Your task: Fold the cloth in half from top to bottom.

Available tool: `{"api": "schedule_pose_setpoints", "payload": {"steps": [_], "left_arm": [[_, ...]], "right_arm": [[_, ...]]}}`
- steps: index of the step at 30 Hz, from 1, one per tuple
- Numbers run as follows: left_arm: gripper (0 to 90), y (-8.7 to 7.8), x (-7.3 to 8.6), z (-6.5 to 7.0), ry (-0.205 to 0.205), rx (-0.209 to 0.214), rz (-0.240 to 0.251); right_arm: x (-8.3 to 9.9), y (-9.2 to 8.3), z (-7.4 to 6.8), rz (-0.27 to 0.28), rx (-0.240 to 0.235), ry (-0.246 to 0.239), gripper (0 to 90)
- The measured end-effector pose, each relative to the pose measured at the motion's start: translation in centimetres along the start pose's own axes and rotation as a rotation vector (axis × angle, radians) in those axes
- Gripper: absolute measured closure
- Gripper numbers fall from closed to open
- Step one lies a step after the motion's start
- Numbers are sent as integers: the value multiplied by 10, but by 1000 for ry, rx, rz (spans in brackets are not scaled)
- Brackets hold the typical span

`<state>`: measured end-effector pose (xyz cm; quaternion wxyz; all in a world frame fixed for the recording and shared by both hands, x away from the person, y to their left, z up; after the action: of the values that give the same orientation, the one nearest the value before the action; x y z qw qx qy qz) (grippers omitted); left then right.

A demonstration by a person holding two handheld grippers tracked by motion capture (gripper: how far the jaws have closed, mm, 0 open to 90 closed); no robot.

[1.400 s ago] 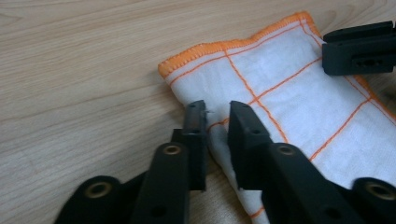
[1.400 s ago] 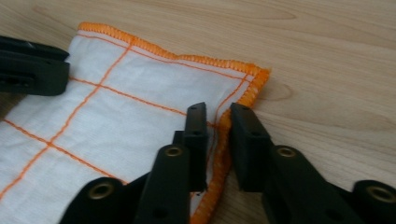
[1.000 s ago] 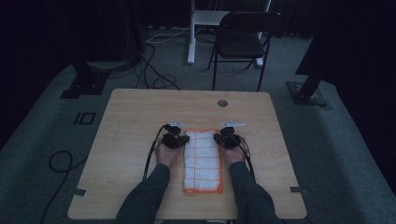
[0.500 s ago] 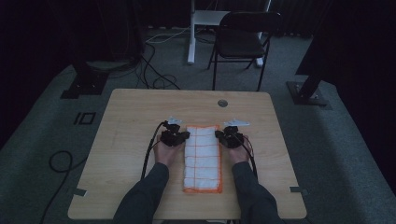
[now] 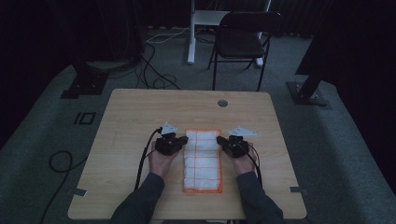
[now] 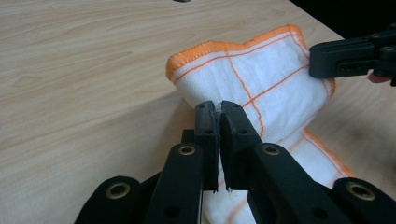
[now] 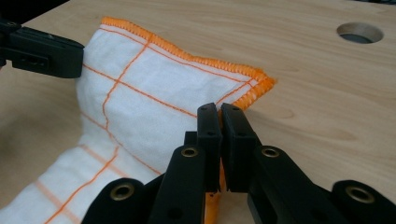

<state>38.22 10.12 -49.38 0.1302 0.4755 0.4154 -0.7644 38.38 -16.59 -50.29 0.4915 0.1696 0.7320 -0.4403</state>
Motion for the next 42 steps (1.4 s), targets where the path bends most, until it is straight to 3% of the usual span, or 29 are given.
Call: {"api": "schedule_pose_setpoints", "payload": {"steps": [7,9,13,18,22,23,32,35,42], "left_arm": [[870,-12,7,10,3,22,9],[872,-23,8,19,16,43,18],[899,-35,12,25,12,52,33],[898,-40,21,25,22,44,7],[850,-32,24,17,-11,17,1],[800,-29,24,15,-15,13,1],[609,6,9,8,-43,-2,-19],[603,26,1,2,-71,-35,-39],[579,47,-3,-5,-91,-36,-90]], "right_arm": [[6,-11,-5,4,-21,0,871],[9,-21,-9,10,-30,-2,871],[12,-32,-14,8,-41,-8,871],[22,-37,-22,-9,-55,-18,870],[30,-34,-20,-29,-47,-17,871],[31,-33,-19,-30,-43,-17,871],[29,-34,-18,-20,-40,-19,872],[29,-33,-16,-19,-41,-15,872],[26,-29,-13,-16,-28,-20,872]]}}
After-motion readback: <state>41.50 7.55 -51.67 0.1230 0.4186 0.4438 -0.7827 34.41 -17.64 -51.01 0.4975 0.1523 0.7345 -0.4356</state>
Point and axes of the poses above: each handheld gripper's, and its own axes: y roughly forward along the jaws, x roughly out of its underside, z roughly to its right, the point moved 1 cm from there along y, roughly forward along the jaws, and after that the axes turned 4 degrees about z, right-handed, at the moved point
